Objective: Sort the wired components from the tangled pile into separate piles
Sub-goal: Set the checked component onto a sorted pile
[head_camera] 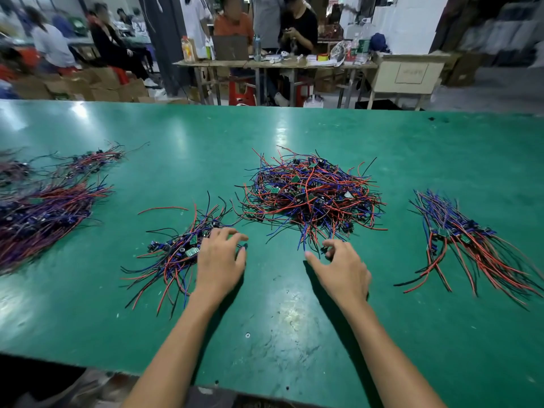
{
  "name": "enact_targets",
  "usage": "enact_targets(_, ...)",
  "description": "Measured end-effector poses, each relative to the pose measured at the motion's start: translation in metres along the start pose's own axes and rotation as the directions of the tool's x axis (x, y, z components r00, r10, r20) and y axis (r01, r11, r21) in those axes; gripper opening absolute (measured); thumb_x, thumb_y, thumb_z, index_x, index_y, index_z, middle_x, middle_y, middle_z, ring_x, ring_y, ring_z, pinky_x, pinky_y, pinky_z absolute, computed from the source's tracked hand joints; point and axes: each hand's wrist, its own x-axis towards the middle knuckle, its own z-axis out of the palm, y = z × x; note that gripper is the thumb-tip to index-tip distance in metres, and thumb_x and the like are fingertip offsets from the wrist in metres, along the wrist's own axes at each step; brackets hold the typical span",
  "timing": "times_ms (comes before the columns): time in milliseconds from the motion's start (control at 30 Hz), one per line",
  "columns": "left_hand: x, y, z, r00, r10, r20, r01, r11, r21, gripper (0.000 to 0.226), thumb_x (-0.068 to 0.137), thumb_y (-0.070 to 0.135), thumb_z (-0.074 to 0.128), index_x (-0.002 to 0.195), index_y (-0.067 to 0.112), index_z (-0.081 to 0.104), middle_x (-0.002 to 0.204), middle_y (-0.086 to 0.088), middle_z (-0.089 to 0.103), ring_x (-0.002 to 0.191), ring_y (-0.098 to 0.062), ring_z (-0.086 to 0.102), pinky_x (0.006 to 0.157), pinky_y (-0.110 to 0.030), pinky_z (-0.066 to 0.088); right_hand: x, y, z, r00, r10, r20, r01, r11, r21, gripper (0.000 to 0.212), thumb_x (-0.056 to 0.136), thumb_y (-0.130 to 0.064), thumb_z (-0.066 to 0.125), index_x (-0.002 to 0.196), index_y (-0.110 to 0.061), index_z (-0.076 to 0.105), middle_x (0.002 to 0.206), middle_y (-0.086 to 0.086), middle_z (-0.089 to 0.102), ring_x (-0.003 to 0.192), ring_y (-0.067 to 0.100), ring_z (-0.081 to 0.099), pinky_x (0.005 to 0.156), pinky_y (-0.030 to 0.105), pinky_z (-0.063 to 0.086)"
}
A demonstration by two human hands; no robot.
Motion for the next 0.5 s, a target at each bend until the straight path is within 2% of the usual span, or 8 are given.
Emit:
enact_targets(100, 0.019, 0.004, 0.013, 1.0, 0.006, 0.017, -0.006, 1.0, 0.009, 0.026, 0.091, 0.014, 0.064, 0.115, 0.018, 0.07, 0.117, -0.001, 0.066, 0.111, -0.023, 0.053, 0.091, -0.039, 0.041, 0.006, -0.006, 0.01, 0.999, -0.002, -0.039, -0.002, 0.996, -0.092, 0.036, 0.089, -0.062, 0.06, 0.114, -0.036, 0.065, 0.11, -0.011, 0.064, 0.096, 0.018, 0.067, 0.073, 0.027, 0.035)
enact_targets(267, 0.075, 0.015, 0.031, 0.983, 0.047, 0.18, -0.079, 0.982, 0.174, 0.044, 0.096, 0.013, 0.054, 0.14, 0.017, 0.052, 0.137, -0.003, 0.057, 0.123, -0.025, 0.048, 0.099, -0.039, 0.043, 0.006, 0.002, 0.009, 0.997, 0.003, -0.083, -0.002, 1.0, 0.004, 0.012, 0.09, -0.046, 0.064, 0.094, -0.036, 0.07, 0.093, -0.013, 0.063, 0.085, 0.019, 0.065, 0.067, 0.027, 0.035)
enact_targets(400, 0.09, 0.023, 0.038, 0.967, 0.012, 0.255, -0.06, 0.982, 0.181, 0.034, 0.096, 0.009, 0.056, 0.129, 0.016, 0.059, 0.124, -0.006, 0.062, 0.114, -0.027, 0.053, 0.094, -0.041, 0.046, 0.005, 0.005, 0.007, 0.997, 0.017, -0.08, -0.011, 0.997, 0.08, 0.006, 0.088, -0.039, 0.066, 0.086, -0.036, 0.07, 0.085, -0.015, 0.059, 0.079, 0.017, 0.061, 0.065, 0.027, 0.034)
enact_targets(500, 0.083, 0.029, 0.03, 0.976, 0.063, 0.207, -0.104, 0.975, 0.194, 0.034, 0.097, 0.028, 0.063, 0.129, 0.019, 0.058, 0.122, -0.004, 0.067, 0.113, -0.026, 0.053, 0.096, -0.039, 0.039, 0.005, 0.006, 0.007, 0.997, 0.017, -0.076, -0.011, 0.997, 0.082, 0.006, 0.088, -0.04, 0.066, 0.086, -0.036, 0.069, 0.083, -0.015, 0.058, 0.077, 0.015, 0.058, 0.065, 0.026, 0.034)
